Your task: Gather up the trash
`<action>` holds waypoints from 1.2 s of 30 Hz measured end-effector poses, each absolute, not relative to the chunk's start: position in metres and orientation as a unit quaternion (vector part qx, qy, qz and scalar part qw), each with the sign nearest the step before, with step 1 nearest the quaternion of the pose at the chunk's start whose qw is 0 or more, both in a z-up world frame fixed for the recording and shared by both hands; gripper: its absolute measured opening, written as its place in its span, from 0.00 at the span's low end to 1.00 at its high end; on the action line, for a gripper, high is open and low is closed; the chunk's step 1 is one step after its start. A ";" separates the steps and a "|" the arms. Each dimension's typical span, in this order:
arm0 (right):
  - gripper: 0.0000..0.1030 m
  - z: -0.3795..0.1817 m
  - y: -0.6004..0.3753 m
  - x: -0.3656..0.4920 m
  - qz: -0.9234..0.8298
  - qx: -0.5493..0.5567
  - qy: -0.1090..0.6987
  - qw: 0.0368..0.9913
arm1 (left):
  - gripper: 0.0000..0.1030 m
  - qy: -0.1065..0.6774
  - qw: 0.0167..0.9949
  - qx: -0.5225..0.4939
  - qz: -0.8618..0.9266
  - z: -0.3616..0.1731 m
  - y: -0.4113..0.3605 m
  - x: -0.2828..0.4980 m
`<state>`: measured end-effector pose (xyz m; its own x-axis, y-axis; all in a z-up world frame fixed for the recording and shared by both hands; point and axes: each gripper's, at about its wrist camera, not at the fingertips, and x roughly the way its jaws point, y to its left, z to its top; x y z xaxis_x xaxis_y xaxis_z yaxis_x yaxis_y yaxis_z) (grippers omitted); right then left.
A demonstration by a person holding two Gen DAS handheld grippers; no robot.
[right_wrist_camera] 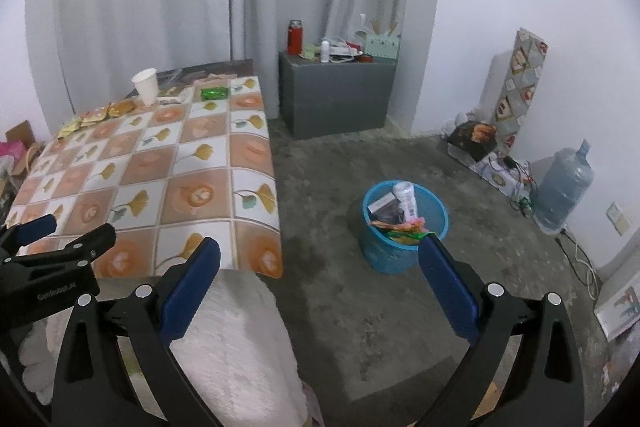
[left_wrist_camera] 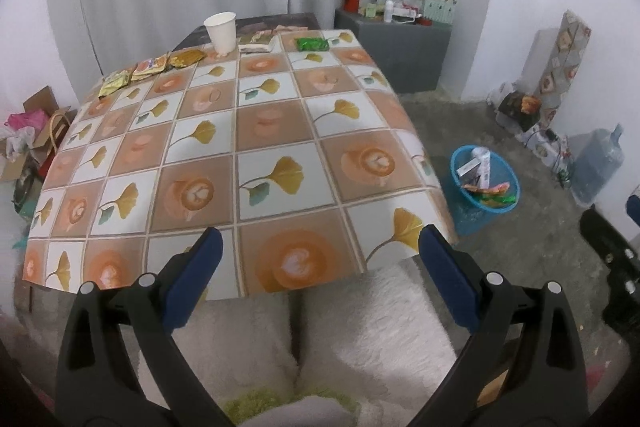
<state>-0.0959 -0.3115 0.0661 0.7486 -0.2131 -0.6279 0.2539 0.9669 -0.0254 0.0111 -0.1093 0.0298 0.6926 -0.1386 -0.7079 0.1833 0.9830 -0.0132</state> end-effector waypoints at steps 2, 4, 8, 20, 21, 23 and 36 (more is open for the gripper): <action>0.94 0.064 -0.315 -0.096 -0.130 0.033 0.335 0.933 | 0.92 0.376 0.923 0.031 -0.079 0.030 -0.107 0.012; 0.94 0.062 -0.318 -0.095 -0.133 0.036 0.340 0.930 | 0.92 0.371 0.926 0.030 -0.072 0.033 -0.103 0.013; 0.94 0.057 -0.321 -0.095 -0.132 0.039 0.347 0.928 | 0.92 0.360 0.931 0.023 -0.055 0.039 -0.096 0.015; 0.94 0.048 -0.330 -0.094 -0.141 0.044 0.359 0.921 | 0.92 0.356 0.933 0.024 -0.040 0.041 -0.089 0.018; 0.94 0.048 -0.331 -0.094 -0.142 0.045 0.359 0.921 | 0.92 0.355 0.934 0.024 -0.039 0.042 -0.089 0.017; 0.94 0.047 -0.331 -0.094 -0.143 0.045 0.360 0.921 | 0.92 0.354 0.934 0.025 -0.038 0.042 -0.089 0.017; 0.94 0.046 -0.333 -0.096 -0.145 0.045 0.359 0.921 | 0.92 0.356 0.933 0.024 -0.039 0.041 -0.090 0.016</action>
<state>-0.0957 -0.3335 0.0464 0.6993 -0.2349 -0.6751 0.3001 0.9537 -0.0209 0.0159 -0.0902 0.0413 0.7440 -0.0546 -0.6660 0.0894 0.9958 0.0182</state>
